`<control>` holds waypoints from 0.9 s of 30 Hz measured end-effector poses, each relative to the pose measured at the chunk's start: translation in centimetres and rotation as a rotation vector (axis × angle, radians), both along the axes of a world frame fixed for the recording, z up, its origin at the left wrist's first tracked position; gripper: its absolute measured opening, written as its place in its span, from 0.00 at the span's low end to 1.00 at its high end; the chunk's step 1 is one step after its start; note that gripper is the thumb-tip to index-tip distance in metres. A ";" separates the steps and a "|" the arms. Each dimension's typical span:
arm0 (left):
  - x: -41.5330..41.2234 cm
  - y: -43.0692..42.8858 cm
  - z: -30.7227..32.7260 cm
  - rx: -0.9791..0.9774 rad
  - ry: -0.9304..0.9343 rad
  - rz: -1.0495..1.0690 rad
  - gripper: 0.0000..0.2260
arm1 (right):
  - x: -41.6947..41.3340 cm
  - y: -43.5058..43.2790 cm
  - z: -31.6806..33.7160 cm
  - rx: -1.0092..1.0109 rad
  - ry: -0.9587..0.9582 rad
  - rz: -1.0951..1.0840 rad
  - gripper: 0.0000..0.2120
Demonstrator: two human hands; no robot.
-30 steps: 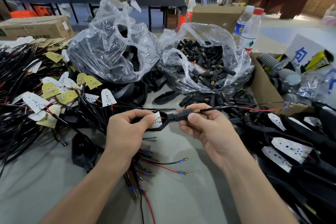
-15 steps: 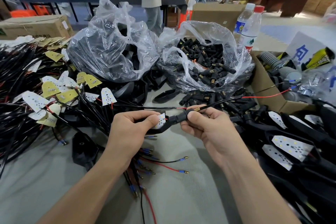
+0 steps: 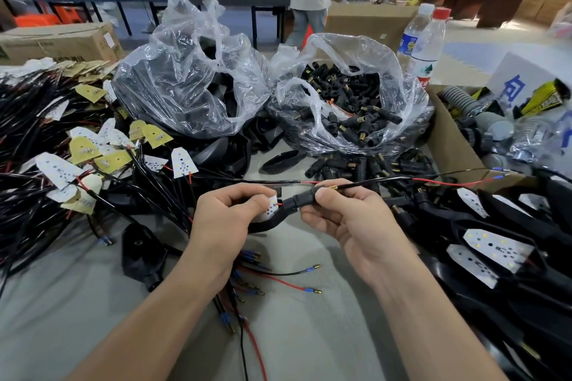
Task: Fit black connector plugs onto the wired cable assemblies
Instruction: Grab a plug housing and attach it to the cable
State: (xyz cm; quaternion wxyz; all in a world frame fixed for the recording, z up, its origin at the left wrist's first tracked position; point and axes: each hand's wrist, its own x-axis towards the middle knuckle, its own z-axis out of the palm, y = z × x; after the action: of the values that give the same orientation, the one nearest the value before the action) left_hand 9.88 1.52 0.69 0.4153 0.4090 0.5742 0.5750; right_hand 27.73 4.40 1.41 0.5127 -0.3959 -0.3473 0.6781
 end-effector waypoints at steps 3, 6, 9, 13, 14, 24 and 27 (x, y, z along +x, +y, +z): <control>0.0 -0.1 0.2 -0.045 -0.068 -0.027 0.10 | 0.0 -0.1 0.1 -0.003 0.038 0.032 0.06; 0.3 -0.2 0.4 -0.099 -0.117 -0.062 0.12 | 0.2 0.0 0.2 0.009 0.045 0.041 0.08; 0.1 -0.4 0.9 -0.161 -0.074 -0.138 0.12 | 0.4 0.0 0.1 0.022 0.061 0.031 0.11; 0.0 -0.4 1.1 -0.175 -0.063 -0.155 0.15 | 0.5 0.1 0.1 0.034 0.062 0.033 0.13; 0.0 -0.4 1.0 -0.160 -0.058 -0.136 0.14 | 0.5 0.1 0.0 0.032 0.057 0.036 0.13; 0.0 -0.3 0.7 -0.068 -0.133 -0.121 0.12 | 1.0 0.3 -0.1 0.053 0.050 0.120 0.19; 0.0 -0.2 0.6 -0.081 -0.142 -0.120 0.13 | 1.1 0.3 -0.1 0.053 0.073 0.152 0.23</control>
State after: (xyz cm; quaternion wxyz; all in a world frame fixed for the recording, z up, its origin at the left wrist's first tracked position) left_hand 9.91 1.36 1.26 0.5048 0.3840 0.5405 0.5528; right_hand 28.80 4.69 1.34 0.4824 -0.3298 -0.3753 0.7195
